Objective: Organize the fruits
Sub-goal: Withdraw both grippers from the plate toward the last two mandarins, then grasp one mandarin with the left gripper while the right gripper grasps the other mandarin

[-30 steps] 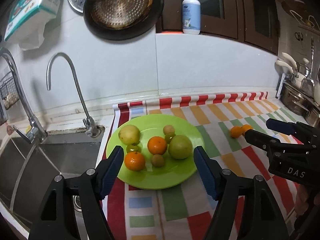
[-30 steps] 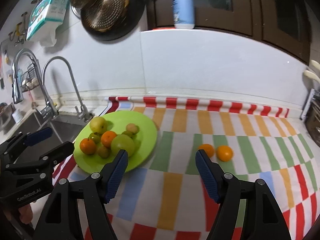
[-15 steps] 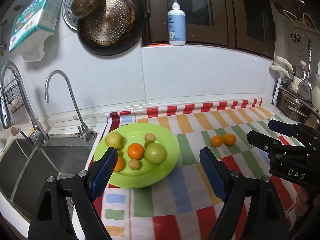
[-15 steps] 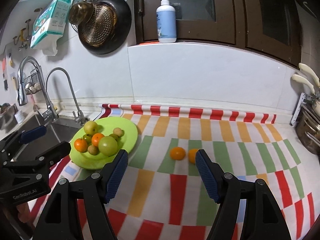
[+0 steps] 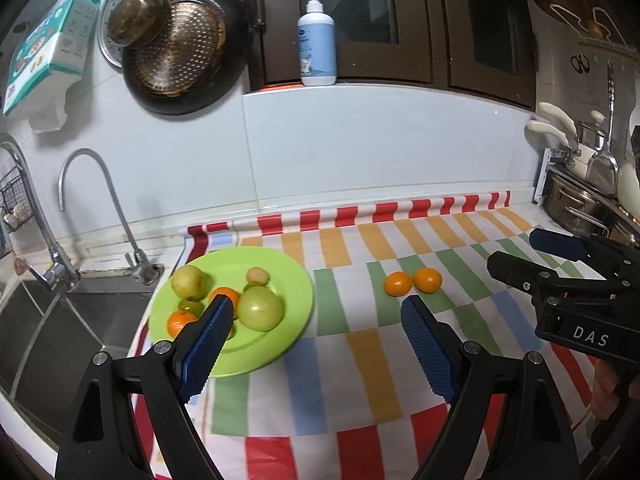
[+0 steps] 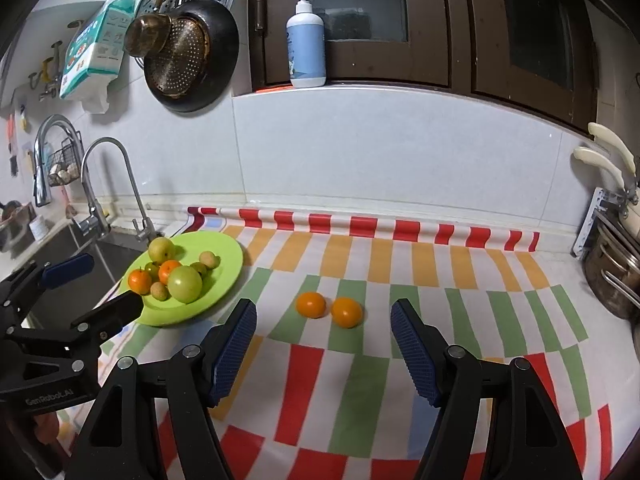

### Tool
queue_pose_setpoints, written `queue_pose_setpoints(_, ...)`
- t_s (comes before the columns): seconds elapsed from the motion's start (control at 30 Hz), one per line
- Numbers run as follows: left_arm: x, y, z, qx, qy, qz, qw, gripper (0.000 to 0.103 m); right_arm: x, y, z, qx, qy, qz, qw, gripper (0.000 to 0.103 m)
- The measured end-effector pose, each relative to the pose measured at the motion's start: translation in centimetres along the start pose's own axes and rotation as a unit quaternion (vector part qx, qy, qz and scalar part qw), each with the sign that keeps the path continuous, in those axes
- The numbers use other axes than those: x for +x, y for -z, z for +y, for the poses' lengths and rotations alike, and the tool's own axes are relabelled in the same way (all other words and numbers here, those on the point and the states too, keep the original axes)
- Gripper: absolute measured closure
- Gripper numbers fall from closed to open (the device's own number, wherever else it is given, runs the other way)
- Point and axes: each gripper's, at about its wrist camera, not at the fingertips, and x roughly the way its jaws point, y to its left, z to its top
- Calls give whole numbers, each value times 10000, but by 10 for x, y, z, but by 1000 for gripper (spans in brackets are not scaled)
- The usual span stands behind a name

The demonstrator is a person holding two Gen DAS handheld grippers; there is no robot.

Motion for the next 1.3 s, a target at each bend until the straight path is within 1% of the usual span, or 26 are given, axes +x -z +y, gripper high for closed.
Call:
queue_pose_setpoints(0.17, 15, -2, -14, 211, 100, 2, 9997, 17, 9, 1, -12, -143, -29, 70, 9999, 33)
queue_pose_setpoints(0.37, 35, -5, -28, 549, 236, 40, 9982, 17, 28, 2, -26, -200, -110, 256, 9994, 33)
queue_pose_setpoints(0.6, 65, -7, -38, 861, 426, 188, 9952, 17, 51, 4, -34, -357, -130, 473, 9982, 33)
queue_pose_setpoints(0.73, 82, -7, -44, 1071, 555, 234, 9924, 17, 63, 5, -37, -528, -121, 556, 9970, 33)
queue_pose_setpoints(0.97, 116, -8, -50, 1338, 840, 490, 9862, 18, 86, 6, -39, -753, -188, 755, 9941, 33)
queue_pose_setpoints(1.13, 135, -11, -55, 1550, 1038, 563, 9808, 22, 105, 7, -40, -829, -388, 953, 9912, 35)
queue_pose_setpoints(1.3, 156, -9, -59, 1592, 1241, 762, 9764, 31, 126, 9, -41, -898, -553, 1135, 9879, 44)
